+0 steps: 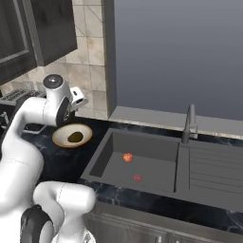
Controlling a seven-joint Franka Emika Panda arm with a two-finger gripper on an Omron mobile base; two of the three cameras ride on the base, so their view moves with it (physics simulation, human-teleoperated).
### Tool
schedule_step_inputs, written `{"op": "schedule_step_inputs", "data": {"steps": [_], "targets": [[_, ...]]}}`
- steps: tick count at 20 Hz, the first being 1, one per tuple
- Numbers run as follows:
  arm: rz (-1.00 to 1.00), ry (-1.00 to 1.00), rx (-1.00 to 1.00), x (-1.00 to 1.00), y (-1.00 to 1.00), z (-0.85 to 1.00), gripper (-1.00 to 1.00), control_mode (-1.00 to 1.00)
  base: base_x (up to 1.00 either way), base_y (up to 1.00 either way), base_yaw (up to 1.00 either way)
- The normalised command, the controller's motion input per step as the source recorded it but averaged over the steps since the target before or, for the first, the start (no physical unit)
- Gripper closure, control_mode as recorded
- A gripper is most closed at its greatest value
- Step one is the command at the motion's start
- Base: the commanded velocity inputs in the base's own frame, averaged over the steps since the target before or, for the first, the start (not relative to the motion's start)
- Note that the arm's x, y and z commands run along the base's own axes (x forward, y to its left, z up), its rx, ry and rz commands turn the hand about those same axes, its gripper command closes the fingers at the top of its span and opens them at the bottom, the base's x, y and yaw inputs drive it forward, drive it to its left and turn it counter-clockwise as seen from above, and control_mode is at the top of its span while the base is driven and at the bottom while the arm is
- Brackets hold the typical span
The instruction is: Pick the avocados from the cabinet and place them in one bowl. Pick the peach from the sink and place it in the other bowl.
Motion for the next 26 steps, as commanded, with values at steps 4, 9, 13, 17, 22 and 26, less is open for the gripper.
{"op": "schedule_step_inputs", "data": {"steps": [4,9,13,17,22,26], "targets": [[0.09,0.01,-0.05,0.39,0.22,-0.3,1.0,-1.0,0.0,0.0,0.0],[0.12,0.08,0.0,0.15,0.14,-0.4,1.0,-1.0,0.0,0.0,0.0],[0.12,0.03,-0.03,0.16,0.15,-0.4,1.0,-1.0,0.0,0.0,0.0],[0.09,0.0,-0.08,0.27,0.24,-0.38,1.0,-1.0,0.0,0.0,0.0],[0.07,0.0,-0.08,0.36,0.23,-0.38,1.0,-1.0,0.0,0.0,0.0],[0.06,0.02,-0.07,0.41,0.12,-0.47,1.0,-1.0,0.0,0.0,0.0]]}}
